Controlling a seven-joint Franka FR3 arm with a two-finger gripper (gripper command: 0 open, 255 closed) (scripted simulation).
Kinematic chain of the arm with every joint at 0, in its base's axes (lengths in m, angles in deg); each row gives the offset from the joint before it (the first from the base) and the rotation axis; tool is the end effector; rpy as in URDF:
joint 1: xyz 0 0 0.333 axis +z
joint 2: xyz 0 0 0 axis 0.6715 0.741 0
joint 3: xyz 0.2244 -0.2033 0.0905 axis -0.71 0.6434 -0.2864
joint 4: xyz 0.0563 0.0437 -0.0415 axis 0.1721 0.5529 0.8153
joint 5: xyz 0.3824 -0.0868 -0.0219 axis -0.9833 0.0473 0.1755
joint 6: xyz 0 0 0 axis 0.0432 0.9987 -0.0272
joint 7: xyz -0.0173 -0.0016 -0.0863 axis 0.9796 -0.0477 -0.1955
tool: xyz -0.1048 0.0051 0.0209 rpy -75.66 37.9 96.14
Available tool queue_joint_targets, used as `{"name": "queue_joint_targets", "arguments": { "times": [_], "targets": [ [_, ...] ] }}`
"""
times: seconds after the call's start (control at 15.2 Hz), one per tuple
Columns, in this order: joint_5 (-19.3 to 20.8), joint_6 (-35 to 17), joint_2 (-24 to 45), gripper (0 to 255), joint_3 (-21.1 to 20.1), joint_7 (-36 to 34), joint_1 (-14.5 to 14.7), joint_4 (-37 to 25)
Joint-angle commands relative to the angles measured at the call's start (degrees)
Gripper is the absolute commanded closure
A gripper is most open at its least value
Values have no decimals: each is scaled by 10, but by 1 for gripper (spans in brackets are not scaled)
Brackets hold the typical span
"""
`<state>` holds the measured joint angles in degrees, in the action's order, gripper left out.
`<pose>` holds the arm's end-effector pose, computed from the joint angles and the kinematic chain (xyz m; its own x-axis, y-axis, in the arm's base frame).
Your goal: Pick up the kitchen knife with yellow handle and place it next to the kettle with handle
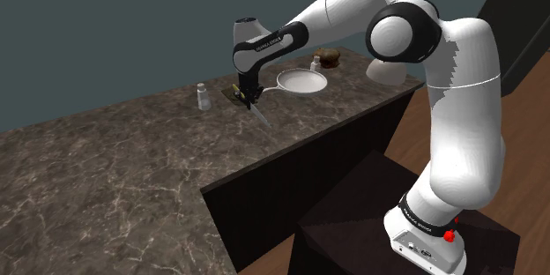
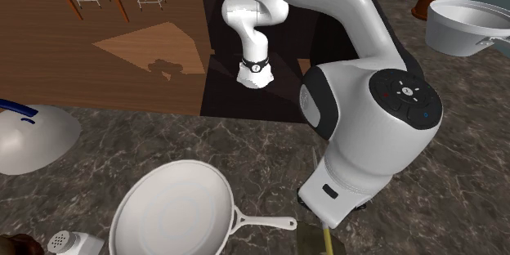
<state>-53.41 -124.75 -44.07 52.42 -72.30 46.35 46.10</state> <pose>0.6755 0.1082 0.3263 0.9901 -0.1388 0.0211 -0.1389 -0.9903 0.0031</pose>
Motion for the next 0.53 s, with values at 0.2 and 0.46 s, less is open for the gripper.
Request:
{"name": "queue_joint_targets", "arguments": {
  "times": [0.2,0.46],
  "targets": [
    [0,0,0,255,0,0,0,0],
    [-1,18,-10,255,-1,1,0,-8]
  ]
}}
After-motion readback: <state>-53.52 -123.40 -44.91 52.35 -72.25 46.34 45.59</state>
